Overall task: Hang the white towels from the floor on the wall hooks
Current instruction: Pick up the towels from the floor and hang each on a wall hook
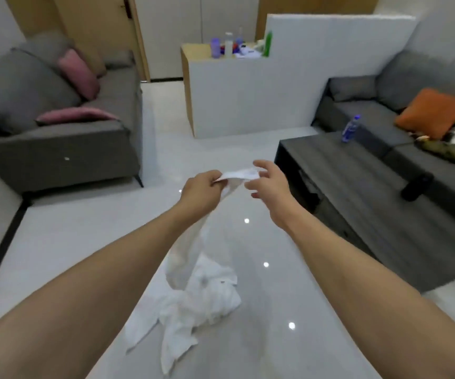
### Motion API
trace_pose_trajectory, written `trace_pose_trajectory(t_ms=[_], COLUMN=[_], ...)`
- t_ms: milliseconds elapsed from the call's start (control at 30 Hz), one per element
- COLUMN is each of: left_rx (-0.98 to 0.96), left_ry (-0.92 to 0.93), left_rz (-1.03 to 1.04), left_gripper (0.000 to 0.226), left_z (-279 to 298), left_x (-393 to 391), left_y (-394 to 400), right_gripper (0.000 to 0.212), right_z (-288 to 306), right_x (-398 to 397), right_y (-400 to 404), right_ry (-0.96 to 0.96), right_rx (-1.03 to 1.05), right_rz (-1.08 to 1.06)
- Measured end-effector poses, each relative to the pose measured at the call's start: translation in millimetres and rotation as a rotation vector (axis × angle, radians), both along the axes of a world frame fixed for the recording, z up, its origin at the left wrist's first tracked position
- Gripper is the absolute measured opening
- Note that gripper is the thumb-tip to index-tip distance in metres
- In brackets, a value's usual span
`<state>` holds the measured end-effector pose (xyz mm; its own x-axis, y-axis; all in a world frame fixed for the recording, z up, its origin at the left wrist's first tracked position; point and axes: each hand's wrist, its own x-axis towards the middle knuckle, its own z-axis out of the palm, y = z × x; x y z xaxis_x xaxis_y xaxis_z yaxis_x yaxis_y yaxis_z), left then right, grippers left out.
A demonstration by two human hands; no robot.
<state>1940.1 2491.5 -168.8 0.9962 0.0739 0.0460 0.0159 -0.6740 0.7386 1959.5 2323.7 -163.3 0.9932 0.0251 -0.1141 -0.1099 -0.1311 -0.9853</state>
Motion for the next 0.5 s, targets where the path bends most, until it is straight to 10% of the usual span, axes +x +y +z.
trace_pose_trajectory(t_ms=[67,233,500], left_rx=[-0.031,-0.129,0.151], left_ry=[-0.033,-0.061,0.116], left_rz=[-0.125,-0.388,-0.871], left_gripper=[0.032,0.022,0.039], left_z=[30,69,66], left_x=[11,30,98], left_y=[-49,-159,-256], right_gripper=[0.078,0.018,0.016], right_z=[16,48,54], right_x=[-3,-10,-7], right_y=[-41,-144,-269], right_ry=[-0.119,-0.187,-0.03], right_rx=[-0.13,-0.177,-0.206], right_rz=[0.082,-0.018,-0.382])
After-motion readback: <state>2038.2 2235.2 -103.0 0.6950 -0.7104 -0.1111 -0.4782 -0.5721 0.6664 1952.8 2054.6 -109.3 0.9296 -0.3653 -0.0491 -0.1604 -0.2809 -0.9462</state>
